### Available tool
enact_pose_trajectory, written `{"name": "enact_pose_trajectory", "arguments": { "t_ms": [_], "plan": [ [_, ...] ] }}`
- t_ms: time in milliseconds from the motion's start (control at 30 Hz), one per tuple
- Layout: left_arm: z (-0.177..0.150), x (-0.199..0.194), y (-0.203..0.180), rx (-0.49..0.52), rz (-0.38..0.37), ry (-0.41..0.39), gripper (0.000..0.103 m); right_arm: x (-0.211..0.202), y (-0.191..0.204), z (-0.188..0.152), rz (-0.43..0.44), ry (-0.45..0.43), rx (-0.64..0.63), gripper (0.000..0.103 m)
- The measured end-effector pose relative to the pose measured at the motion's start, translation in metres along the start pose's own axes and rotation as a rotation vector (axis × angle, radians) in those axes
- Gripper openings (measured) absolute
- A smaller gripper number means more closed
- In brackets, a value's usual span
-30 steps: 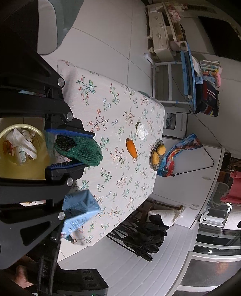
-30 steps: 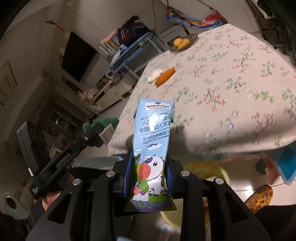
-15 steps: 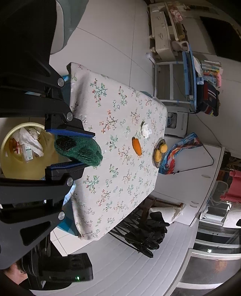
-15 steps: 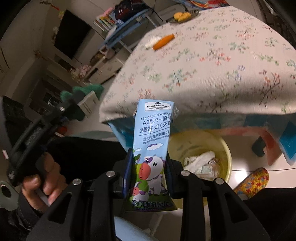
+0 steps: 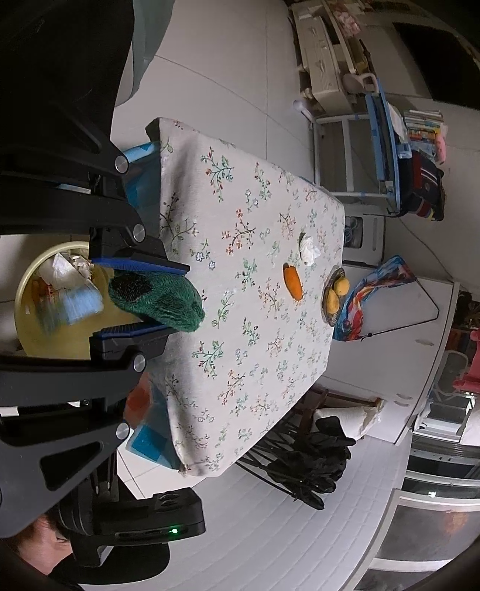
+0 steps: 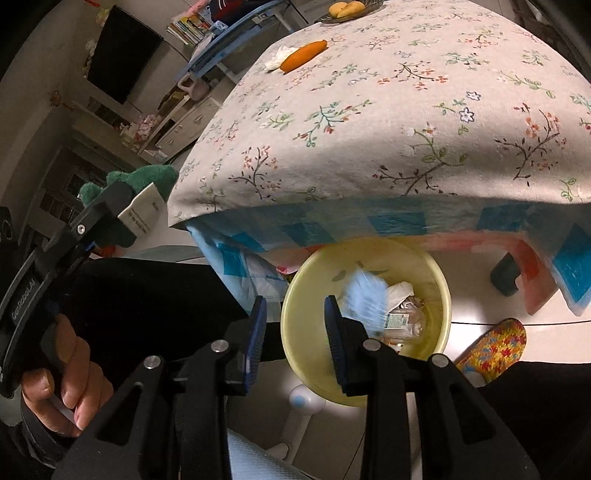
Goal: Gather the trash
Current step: 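Open the right gripper to drop the carton while the left gripper drops the green item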
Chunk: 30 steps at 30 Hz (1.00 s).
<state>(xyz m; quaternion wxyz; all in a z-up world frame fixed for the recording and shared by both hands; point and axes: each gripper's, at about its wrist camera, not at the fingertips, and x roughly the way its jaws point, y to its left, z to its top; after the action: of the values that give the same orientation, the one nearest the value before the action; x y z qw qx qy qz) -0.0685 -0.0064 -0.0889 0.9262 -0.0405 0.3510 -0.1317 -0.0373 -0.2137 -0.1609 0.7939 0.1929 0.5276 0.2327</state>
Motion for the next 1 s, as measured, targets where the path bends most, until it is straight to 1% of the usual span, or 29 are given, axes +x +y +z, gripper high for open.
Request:
{"name": "enact_pose_trajectory", "arguments": {
  "t_ms": [133, 200, 267, 367, 433, 533, 567, 600, 633, 700, 800, 900, 1000],
  "plan": [
    [-0.003, 0.001, -0.005, 0.014, -0.003, 0.012, 0.023, -0.002, 0.001, 0.0, -0.007, -0.014, 0.008, 0.035],
    [-0.004, 0.002, -0.006, 0.022, -0.006, 0.021, 0.023, -0.006, 0.002, 0.001, -0.01, -0.035, 0.01, 0.036],
    [-0.007, 0.003, -0.009, 0.028, -0.012, 0.035, 0.023, -0.014, 0.003, 0.002, -0.016, -0.079, 0.009, 0.042],
    [-0.012, 0.005, -0.013, 0.032, -0.026, 0.065, 0.023, -0.028, 0.003, 0.005, -0.033, -0.158, 0.008, 0.048],
    [-0.017, 0.008, -0.016, 0.036, -0.035, 0.09, 0.023, -0.037, 0.002, 0.005, -0.036, -0.212, 0.014, 0.049],
    [-0.023, 0.014, -0.022, 0.056, -0.045, 0.134, 0.025, -0.045, -0.001, 0.006, -0.04, -0.26, 0.025, 0.05],
    [-0.025, 0.016, -0.024, 0.063, -0.043, 0.148, 0.026, -0.047, -0.003, 0.006, -0.041, -0.273, 0.031, 0.051],
    [-0.027, 0.02, -0.025, 0.071, -0.043, 0.175, 0.031, -0.049, -0.004, 0.006, -0.043, -0.283, 0.036, 0.052],
    [-0.029, 0.022, -0.026, 0.072, -0.038, 0.185, 0.032, -0.05, -0.005, 0.007, -0.044, -0.289, 0.04, 0.053],
    [-0.03, 0.023, -0.026, 0.069, -0.021, 0.186, 0.042, -0.052, -0.006, 0.007, -0.044, -0.301, 0.048, 0.055],
    [-0.03, 0.021, -0.023, 0.053, -0.018, 0.176, 0.049, -0.052, -0.006, 0.008, -0.045, -0.311, 0.056, 0.057],
    [-0.029, 0.021, -0.022, 0.047, -0.012, 0.175, 0.051, -0.051, -0.007, 0.008, -0.045, -0.314, 0.063, 0.058],
    [-0.027, 0.019, -0.017, 0.024, -0.008, 0.157, 0.054, -0.052, -0.009, 0.008, -0.045, -0.316, 0.066, 0.059]
  ]
}}
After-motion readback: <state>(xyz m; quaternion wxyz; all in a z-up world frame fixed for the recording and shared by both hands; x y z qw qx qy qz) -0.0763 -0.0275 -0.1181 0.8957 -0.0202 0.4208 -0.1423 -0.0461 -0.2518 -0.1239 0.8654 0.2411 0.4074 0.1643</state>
